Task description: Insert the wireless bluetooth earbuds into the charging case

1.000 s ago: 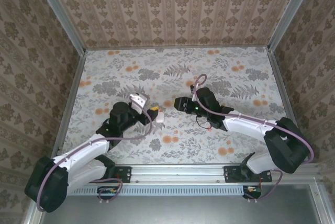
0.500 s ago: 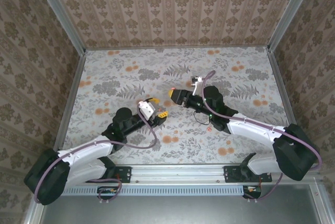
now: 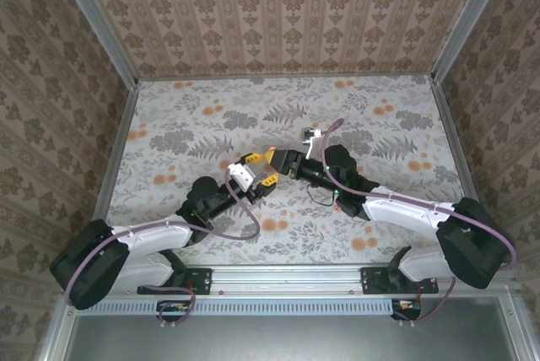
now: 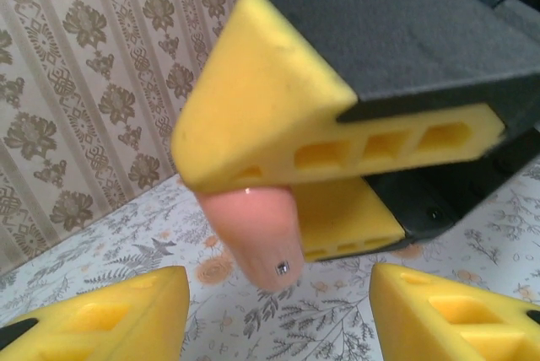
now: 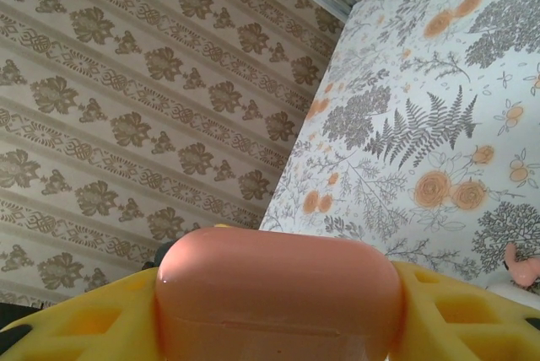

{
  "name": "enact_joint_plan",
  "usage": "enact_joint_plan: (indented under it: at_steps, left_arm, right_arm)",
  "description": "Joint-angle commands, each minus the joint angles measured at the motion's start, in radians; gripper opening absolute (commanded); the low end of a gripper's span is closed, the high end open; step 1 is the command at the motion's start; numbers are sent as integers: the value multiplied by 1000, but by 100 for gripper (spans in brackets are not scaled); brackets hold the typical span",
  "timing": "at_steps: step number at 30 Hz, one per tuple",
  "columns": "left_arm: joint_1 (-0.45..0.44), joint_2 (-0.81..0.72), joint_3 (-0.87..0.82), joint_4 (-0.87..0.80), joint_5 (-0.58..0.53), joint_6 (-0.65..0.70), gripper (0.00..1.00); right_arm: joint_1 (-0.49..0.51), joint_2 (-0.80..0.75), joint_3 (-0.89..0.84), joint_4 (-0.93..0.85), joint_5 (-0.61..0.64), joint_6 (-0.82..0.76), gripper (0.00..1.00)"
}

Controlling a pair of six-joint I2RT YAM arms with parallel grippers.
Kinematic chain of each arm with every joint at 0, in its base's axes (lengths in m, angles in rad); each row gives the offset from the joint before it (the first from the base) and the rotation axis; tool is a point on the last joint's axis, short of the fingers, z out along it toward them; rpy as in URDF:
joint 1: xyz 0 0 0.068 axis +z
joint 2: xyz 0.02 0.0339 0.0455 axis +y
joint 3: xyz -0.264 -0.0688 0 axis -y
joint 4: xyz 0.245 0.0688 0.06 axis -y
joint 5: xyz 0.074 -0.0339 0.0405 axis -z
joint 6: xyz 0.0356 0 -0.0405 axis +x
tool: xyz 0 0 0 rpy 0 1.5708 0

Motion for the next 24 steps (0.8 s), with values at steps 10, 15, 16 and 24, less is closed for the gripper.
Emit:
enact_joint_plan:
  at_steps: [10,15,16,24]
  left_arm:
    - [-10,20,2,139,-73,-61,52]
    - [-14,23,8,137,-56,-66,48]
    - [-14,24,9,137,-52,-65,46]
    - [-10,14,15,89,-23,-64,27]
  right_arm:
    - [28,16,-11,61,1,15,52]
    - [34,17,-10,64,-1,16,52]
    - [35,16,-10,66,0,15,52]
    - [34,-13,-12,39,2,-25,55]
